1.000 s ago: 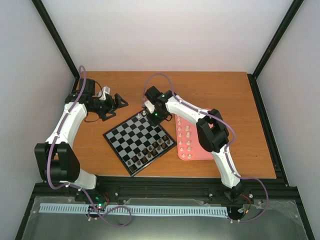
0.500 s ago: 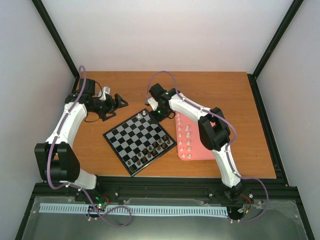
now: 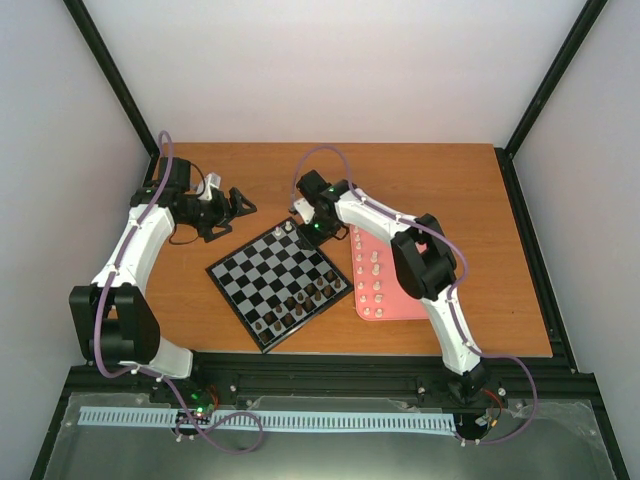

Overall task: Set up the chess pieces on the board
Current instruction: Pick up the chess piece from the chessboard.

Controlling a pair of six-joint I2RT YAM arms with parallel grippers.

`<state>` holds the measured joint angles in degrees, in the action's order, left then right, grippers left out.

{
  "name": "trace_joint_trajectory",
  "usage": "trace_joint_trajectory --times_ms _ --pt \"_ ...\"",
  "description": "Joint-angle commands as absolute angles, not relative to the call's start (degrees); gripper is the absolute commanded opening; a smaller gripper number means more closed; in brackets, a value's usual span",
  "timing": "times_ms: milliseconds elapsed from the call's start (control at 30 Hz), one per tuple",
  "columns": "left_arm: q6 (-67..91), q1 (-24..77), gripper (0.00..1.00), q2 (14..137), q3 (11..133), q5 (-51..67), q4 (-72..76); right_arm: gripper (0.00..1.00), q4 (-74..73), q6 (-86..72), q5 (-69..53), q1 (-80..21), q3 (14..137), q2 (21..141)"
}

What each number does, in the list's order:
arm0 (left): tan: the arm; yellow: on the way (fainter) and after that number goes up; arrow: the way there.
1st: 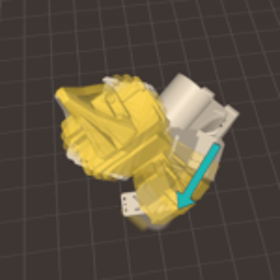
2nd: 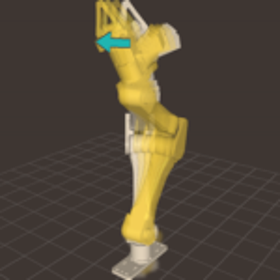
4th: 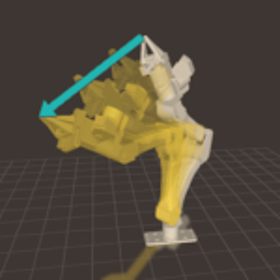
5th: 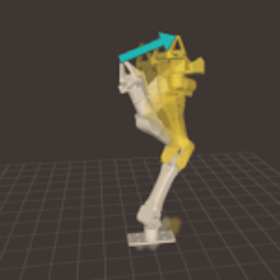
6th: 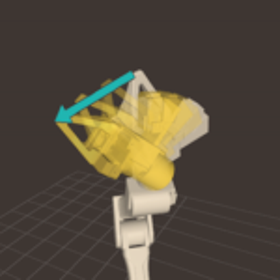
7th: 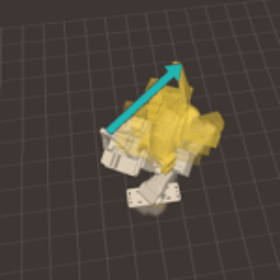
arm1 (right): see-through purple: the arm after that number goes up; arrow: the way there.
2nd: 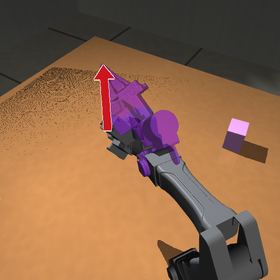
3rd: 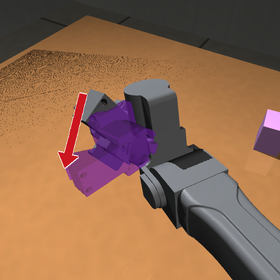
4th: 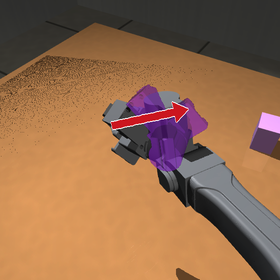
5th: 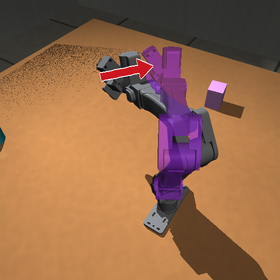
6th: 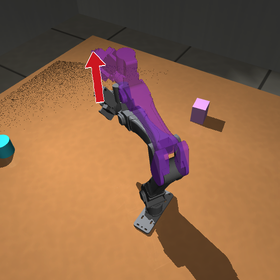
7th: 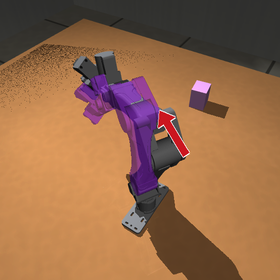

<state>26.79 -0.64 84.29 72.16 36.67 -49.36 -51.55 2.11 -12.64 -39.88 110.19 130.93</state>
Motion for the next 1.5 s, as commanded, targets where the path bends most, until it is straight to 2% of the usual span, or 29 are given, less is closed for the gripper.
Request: trace_joint_trajectory --times_ms 0,233,333,533,633,800,1167,1467 --pt "25.3 -1.0 0.99 84.6 73.0 37.7 -50.0 0.42 -50.8 1.7 -12.9 -40.0 110.7 132.5" --pt "25.2 -1.0 1.00 84.2 72.9 37.6 -50.2 0.39 -50.5 1.6 -12.9 -40.0 110.7 133.0" --pt "25.3 -1.0 0.99 84.1 72.9 37.7 -50.3 0.31 -50.3 1.5 -12.5 -40.0 110.8 133.2" --pt "25.4 -1.0 0.99 83.9 72.6 37.8 -50.3 0.26 -50.5 1.6 -12.5 -40.0 110.1 132.7" --pt "25.4 -1.0 1.00 83.7 72.6 37.8 -50.2 0.18 -50.6 1.7 -12.4 -40.0 109.9 132.3" --pt "25.7 -1.0 1.00 83.3 72.5 37.6 -50.1 0.10 -51.2 1.7 -12.3 -40.0 109.8 131.0" --pt "27.6 -1.0 1.00 82.0 72.1 38.7 -49.4 0.07 -51.4 0.1 -13.8 -39.8 109.3 122.3" --pt "39.9 -0.8 0.95 78.6 64.0 48.6 -39.2 0.08 -48.7 -4.2 -24.2 -39.5 109.0 114.7"
